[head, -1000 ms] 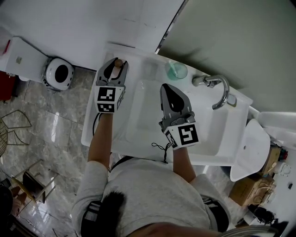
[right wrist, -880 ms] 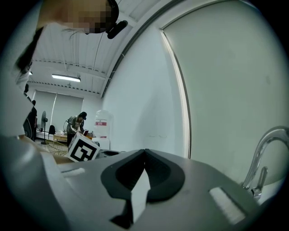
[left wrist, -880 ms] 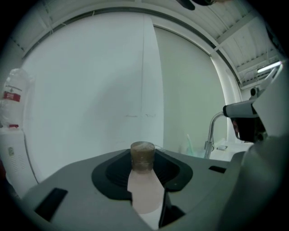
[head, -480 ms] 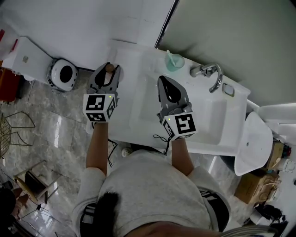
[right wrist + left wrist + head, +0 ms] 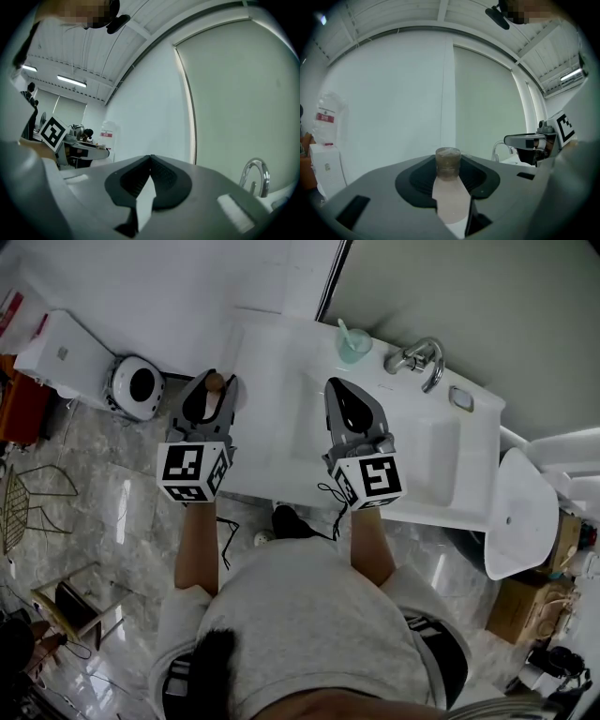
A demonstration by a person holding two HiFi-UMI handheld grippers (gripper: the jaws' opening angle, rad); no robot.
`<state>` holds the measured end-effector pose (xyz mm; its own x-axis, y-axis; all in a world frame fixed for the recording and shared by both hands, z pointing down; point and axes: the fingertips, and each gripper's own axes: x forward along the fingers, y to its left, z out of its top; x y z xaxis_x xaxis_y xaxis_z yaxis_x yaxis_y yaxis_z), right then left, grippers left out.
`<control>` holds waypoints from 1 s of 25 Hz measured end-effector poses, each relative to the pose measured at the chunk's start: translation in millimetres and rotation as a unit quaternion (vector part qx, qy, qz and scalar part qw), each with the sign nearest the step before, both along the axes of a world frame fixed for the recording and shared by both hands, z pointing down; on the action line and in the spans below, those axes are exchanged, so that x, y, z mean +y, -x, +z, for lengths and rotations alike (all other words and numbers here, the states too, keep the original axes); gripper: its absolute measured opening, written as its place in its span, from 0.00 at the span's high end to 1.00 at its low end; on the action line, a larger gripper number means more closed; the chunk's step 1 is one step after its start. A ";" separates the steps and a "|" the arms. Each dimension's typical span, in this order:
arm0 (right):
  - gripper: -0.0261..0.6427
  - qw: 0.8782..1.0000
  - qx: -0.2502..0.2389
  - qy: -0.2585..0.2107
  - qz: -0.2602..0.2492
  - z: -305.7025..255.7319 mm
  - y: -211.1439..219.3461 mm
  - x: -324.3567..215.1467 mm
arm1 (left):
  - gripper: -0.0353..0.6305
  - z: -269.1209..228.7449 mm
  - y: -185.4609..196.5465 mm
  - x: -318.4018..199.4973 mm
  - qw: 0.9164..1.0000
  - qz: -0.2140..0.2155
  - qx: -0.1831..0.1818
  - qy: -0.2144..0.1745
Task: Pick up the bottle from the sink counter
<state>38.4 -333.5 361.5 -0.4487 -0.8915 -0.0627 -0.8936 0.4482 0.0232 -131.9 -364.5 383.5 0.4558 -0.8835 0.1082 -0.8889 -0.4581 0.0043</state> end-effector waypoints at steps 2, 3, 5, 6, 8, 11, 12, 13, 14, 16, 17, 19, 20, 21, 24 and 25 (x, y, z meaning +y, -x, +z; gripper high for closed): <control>0.95 1.000 0.003 -0.007 0.003 -7.2 1.3 12.7 | 0.73 -9.4 5.1 16.6 1.000 -0.001 0.004 -0.006; 0.95 1.000 0.004 -0.011 0.004 -10.7 2.4 19.2 | 0.73 -13.8 7.9 24.7 1.000 -0.002 0.006 -0.010; 0.95 1.000 0.006 -0.018 0.005 -17.2 5.0 32.6 | 0.73 -22.5 13.4 40.8 1.000 -0.004 0.009 -0.017; 0.95 1.000 0.007 -0.021 0.005 -20.2 6.3 39.6 | 0.73 -26.6 15.8 49.0 1.000 -0.006 0.010 -0.021; 0.95 1.000 0.009 -0.027 0.003 -25.9 8.4 54.3 | 0.73 -33.9 19.5 65.6 1.000 -0.008 0.011 -0.028; 0.95 0.999 0.011 -0.033 0.003 -33.7 10.9 75.6 | 0.73 -42.4 24.2 89.7 0.999 -0.010 0.006 -0.035; 0.95 0.999 0.010 -0.036 0.003 -35.9 11.9 81.9 | 0.73 -44.5 26.1 96.8 0.999 -0.011 0.004 -0.036; 0.95 0.999 0.010 -0.038 0.004 -37.8 12.5 87.7 | 0.73 -46.3 27.9 103.6 0.999 -0.012 0.003 -0.038; 0.95 0.999 0.009 -0.040 0.005 -39.4 12.8 93.5 | 0.73 -47.7 29.5 110.2 0.999 -0.012 0.004 -0.039; 0.95 0.999 0.006 -0.043 0.006 -41.4 12.8 105.3 | 0.73 -49.6 32.1 123.6 0.999 -0.014 0.005 -0.041; 0.95 0.999 0.005 -0.044 0.006 -41.9 12.9 111.5 | 0.73 -50.3 33.2 130.4 0.999 -0.015 0.004 -0.043; 0.95 0.999 0.005 -0.046 0.008 -42.9 13.2 124.1 | 0.73 -51.7 35.5 143.8 0.999 -0.017 0.003 -0.045; 0.95 0.999 0.005 -0.047 0.010 -43.4 13.3 130.5 | 0.73 -52.9 36.8 150.4 0.999 -0.018 0.003 -0.047; 0.95 0.999 0.006 -0.049 0.011 -44.2 13.5 136.8 | 0.73 -54.4 38.6 156.9 0.999 -0.019 0.004 -0.049; 0.95 0.998 0.010 -0.053 0.016 -46.4 14.3 154.5 | 0.73 -58.9 45.0 174.6 0.998 -0.024 0.008 -0.055; 0.95 0.998 0.011 -0.055 0.019 -47.0 13.8 159.3 | 0.73 -60.2 46.4 179.5 0.998 -0.025 0.009 -0.058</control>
<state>24.6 -174.2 314.5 -0.4178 -0.8957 -0.1521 -0.9083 0.4085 0.0898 -178.3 -185.0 323.3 0.4113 -0.9115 -0.0028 -0.9111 -0.4111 -0.0303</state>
